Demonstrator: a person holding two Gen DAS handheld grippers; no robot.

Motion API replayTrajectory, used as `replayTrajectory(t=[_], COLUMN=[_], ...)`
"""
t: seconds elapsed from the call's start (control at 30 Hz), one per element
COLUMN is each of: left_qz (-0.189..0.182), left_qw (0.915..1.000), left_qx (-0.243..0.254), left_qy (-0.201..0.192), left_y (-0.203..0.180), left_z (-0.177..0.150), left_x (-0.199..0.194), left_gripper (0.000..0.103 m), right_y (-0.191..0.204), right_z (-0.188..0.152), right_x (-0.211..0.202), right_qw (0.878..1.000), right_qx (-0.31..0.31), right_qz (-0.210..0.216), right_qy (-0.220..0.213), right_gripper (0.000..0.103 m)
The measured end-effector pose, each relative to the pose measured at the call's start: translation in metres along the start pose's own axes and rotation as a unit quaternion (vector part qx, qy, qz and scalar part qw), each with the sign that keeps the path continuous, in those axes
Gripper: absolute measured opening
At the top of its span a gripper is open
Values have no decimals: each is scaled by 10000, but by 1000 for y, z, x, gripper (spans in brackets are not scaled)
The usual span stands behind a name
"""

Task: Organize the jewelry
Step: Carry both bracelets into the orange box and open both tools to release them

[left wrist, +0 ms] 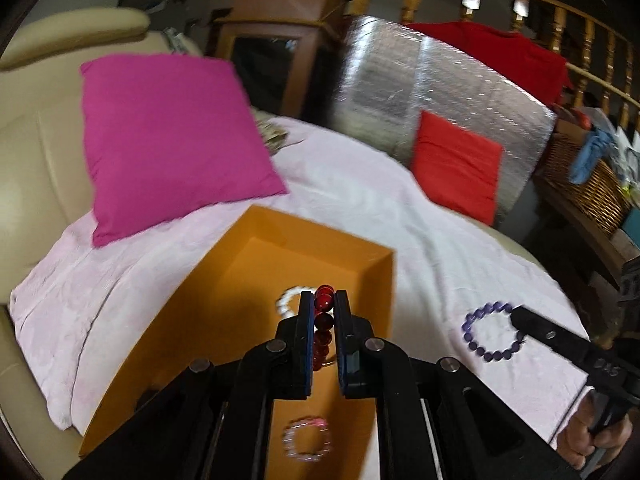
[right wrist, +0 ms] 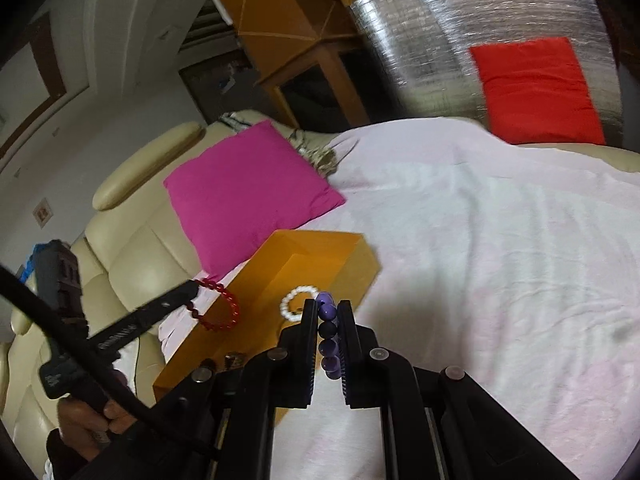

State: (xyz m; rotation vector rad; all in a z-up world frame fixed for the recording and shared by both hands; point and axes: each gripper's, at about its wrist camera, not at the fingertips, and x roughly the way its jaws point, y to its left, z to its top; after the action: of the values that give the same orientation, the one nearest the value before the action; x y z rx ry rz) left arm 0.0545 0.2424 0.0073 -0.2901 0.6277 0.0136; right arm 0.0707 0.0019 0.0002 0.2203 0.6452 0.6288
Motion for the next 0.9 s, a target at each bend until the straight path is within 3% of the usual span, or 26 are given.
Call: replayTrajectory(t=[0.4, 0.9], left_qz=[131, 278], left_qw=[9986, 9948], left_qx=[-249, -303], left_qy=[455, 936], left_y=[27, 38], left_z=[-4, -8], left_x=[38, 74], left_gripper=[10, 10], right_y=[34, 56], right_z=[28, 62], right_x=[67, 179], right_qw=[9993, 9917], right_qx=[-80, -63], right_qz=[121, -117], right_qy=[334, 1276], right_gripper=[11, 11])
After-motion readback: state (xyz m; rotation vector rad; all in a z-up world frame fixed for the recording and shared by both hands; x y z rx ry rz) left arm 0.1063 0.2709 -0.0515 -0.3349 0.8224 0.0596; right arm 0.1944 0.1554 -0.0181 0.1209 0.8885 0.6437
